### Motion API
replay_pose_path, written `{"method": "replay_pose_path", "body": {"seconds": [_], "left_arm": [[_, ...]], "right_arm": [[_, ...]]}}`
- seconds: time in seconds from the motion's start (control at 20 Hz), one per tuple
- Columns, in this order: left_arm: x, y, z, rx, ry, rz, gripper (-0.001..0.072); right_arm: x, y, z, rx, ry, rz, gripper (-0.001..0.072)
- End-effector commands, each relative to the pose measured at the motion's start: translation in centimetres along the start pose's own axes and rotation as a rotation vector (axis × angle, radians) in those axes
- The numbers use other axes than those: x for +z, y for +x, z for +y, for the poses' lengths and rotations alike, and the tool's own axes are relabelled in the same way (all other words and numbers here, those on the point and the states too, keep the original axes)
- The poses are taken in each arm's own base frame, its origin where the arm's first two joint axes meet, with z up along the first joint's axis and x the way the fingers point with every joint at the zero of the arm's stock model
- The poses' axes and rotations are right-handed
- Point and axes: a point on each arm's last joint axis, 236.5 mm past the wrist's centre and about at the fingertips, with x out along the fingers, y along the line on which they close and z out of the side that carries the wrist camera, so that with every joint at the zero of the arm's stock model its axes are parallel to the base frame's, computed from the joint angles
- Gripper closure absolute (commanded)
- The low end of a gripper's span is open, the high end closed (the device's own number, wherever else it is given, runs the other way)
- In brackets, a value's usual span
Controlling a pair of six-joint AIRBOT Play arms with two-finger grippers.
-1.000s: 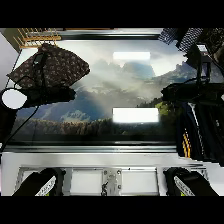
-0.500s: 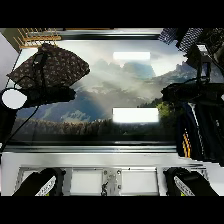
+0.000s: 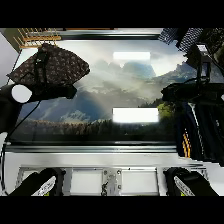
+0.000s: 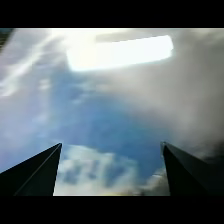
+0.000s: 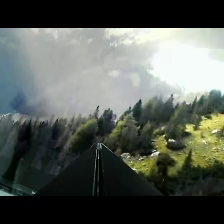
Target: Fold the clothes and pants, and hang the long-sleeved shirts on hangers.
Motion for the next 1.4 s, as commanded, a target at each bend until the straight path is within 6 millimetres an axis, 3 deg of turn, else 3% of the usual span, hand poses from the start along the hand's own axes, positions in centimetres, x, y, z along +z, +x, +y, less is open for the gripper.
{"method": "replay_pose_path", "body": {"seconds": [0.0, 0.1, 0.25, 0.45, 0.65, 0.9, 0.95, 1.0, 1.05, 1.15, 1.2, 1.35], "left_arm": [[-0.4, 4.2, 9.2, 0.252, 0.070, 0.122, 0.0029], [-0.8, 7.5, 12.5, 0.297, 0.058, 0.186, 0.0029], [-2.1, 12.8, 15.5, 0.317, 0.045, 0.276, 0.0029], [-2.8, 17.9, 17.4, 0.332, 0.070, 0.321, 0.0029], [-2.5, 20.5, 18.1, 0.331, 0.068, 0.332, 0.0029], [-2.8, 21.3, 18.3, 0.335, 0.036, 0.334, 0.0032], [-3.0, 21.3, 18.3, 0.338, 0.013, 0.338, 0.0239], [-3.2, 21.3, 18.3, 0.337, 0.010, 0.348, 0.0563], [-3.3, 21.1, 18.2, 0.335, 0.006, 0.357, 0.0705], [-2.4, 20.0, 17.1, 0.329, 0.003, 0.348, 0.0704], [-1.0, 19.1, 16.1, 0.325, 0.021, 0.315, 0.0704], [3.7, 15.1, 10.8, 0.286, 0.084, 0.209, 0.0704]], "right_arm": [[0.0, 0.0, 0.0, 0.001, 0.000, 0.001, 0.0692], [0.0, 0.0, 0.0, 0.001, 0.000, 0.001, 0.0692], [0.0, 0.0, 0.0, 0.001, 0.000, 0.001, 0.0693], [0.0, 0.0, 0.0, 0.001, 0.000, 0.001, 0.0693], [0.0, 0.0, 0.0, 0.001, 0.000, 0.001, 0.0693], [0.0, 0.0, 0.0, 0.001, 0.000, 0.001, 0.0692], [0.0, 0.0, 0.0, 0.001, 0.000, 0.001, 0.0693], [0.0, 0.0, 0.0, 0.001, 0.000, 0.001, 0.0693], [0.0, 0.0, 0.0, 0.001, 0.000, 0.001, 0.0693], [0.0, 0.0, 0.0, 0.001, 0.000, 0.001, 0.0692], [0.0, 0.0, 0.0, 0.001, 0.000, 0.002, 0.0693], [0.0, 0.0, 0.0, 0.001, 0.000, 0.001, 0.0693]]}}
